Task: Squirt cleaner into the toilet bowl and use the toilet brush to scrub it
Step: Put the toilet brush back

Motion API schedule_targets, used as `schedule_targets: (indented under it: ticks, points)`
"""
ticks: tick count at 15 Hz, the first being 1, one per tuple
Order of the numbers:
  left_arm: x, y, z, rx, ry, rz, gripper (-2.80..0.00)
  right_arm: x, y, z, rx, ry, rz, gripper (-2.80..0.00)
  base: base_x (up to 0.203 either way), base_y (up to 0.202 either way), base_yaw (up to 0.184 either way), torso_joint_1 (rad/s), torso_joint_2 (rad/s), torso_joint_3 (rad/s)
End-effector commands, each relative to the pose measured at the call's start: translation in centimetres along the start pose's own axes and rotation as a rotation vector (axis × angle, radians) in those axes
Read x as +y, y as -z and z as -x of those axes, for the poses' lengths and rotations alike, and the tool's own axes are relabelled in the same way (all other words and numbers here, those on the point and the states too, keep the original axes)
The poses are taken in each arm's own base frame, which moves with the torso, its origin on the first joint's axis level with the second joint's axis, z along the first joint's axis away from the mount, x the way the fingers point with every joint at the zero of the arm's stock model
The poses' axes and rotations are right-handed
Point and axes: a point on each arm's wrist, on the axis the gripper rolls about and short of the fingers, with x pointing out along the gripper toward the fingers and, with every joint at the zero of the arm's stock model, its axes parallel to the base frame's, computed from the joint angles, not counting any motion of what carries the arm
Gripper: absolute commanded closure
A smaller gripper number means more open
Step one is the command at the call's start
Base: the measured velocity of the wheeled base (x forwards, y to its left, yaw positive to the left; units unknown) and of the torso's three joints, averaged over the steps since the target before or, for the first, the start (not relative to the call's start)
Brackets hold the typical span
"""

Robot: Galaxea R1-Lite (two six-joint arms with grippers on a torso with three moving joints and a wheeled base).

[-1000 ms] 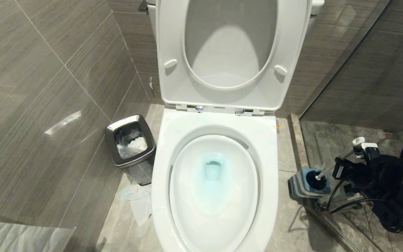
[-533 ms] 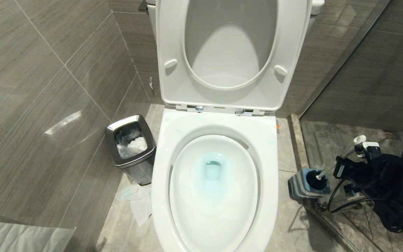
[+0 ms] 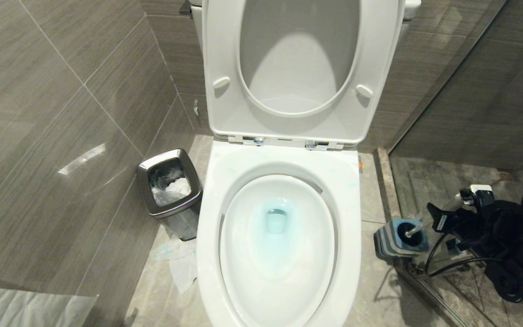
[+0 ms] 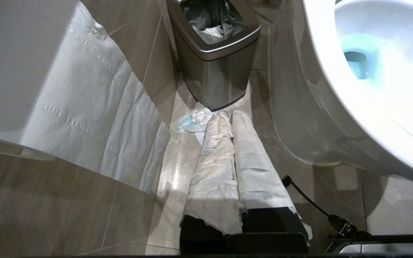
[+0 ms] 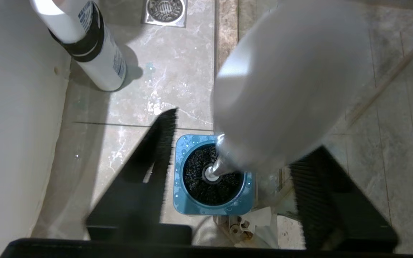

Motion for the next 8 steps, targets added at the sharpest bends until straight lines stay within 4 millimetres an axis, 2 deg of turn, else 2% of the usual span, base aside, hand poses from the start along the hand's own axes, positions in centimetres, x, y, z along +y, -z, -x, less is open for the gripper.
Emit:
schedule_targets:
  ticks: [1, 8]
  points:
    - [0.0, 0.0, 0.0, 0.000, 0.001, -0.001, 0.00, 0.0, -0.6, 0.7, -0.014, -0.007, -0.002, -2.80, 0.000, 0.000, 0.000, 0.000, 0.00, 0.000]
    - [0.0, -0.1, 0.0, -0.003, 0.001, -0.002, 0.00, 0.2, -0.1, 5.3, 0.095, -0.015, -0.001, -2.80, 0.000, 0.000, 0.000, 0.000, 0.00, 0.000]
